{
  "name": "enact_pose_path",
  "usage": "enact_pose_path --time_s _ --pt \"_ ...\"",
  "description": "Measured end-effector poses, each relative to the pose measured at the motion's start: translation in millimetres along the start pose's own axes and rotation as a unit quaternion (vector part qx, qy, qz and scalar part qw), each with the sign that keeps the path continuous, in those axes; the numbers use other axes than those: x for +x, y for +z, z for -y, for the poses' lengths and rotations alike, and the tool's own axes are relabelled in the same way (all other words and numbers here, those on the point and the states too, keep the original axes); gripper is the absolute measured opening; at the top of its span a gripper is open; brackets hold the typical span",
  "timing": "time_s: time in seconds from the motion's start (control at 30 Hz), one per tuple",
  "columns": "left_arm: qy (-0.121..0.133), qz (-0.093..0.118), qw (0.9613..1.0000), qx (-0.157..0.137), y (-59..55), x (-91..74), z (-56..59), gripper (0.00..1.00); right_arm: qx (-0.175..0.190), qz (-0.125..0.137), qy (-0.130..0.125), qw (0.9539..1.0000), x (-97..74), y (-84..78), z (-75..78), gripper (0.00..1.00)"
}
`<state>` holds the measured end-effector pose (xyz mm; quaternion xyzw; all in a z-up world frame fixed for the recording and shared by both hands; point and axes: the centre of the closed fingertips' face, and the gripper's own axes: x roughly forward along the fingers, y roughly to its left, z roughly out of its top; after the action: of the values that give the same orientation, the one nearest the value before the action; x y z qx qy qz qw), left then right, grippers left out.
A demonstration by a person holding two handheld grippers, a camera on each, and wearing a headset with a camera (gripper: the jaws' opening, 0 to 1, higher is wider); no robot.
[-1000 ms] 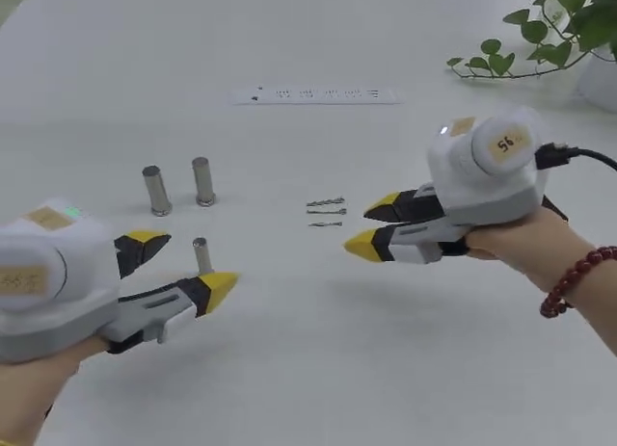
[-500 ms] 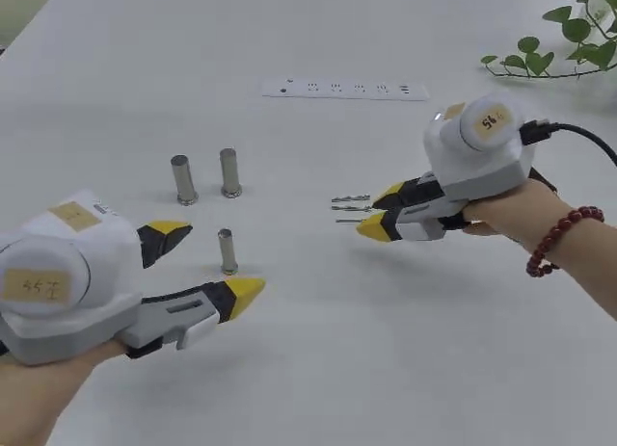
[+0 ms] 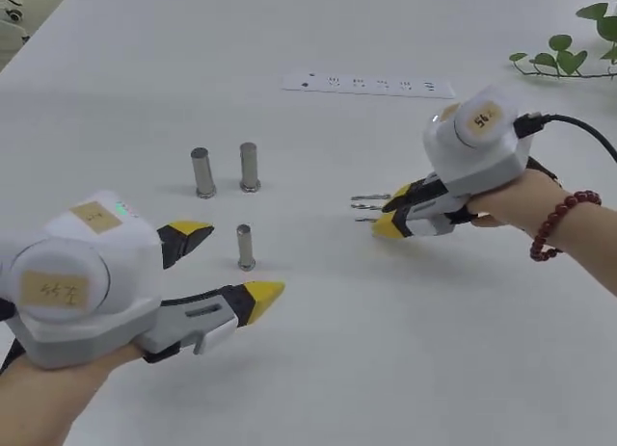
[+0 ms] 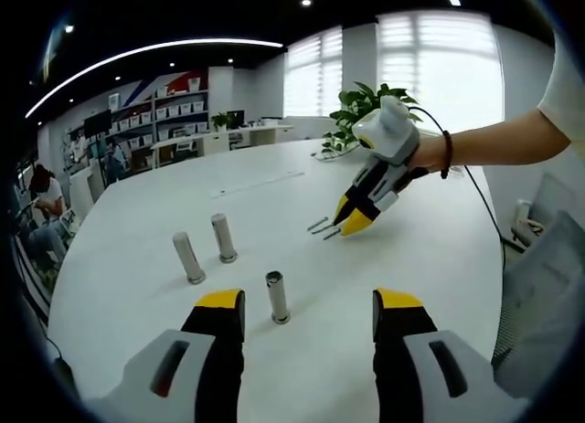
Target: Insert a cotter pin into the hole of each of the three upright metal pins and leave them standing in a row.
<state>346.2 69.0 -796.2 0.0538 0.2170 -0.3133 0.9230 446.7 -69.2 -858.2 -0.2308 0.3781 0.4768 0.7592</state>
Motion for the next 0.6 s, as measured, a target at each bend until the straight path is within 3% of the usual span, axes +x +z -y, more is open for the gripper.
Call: enact_pose_path --time_s 0.1,0.2,0.4,0.6 --pt "0.001 0.001 1.0000 -0.002 -0.3 0.3 -1.0 0.55 0.002 -0.006 0.004 1.0000 1.7 -0.4 -0.3 0.17" --pt "0.000 0.002 1.0000 -0.003 -0.7 0.1 -1.3 0.54 -0.013 -0.030 0.002 0.9995 3.7 -6.2 0.4 0.17" --pt "0.000 0.004 1.0000 -0.007 -0.8 -1.2 -3.1 0.53 -0.032 -0.044 0.007 0.9985 2.9 -7.8 0.7 0.13" --pt "0.002 0.004 0.9999 -0.014 -1.0 -1.4 -4.5 0.51 -0.084 -0.076 0.015 0.9935 3.8 -7.5 -2.8 0.11"
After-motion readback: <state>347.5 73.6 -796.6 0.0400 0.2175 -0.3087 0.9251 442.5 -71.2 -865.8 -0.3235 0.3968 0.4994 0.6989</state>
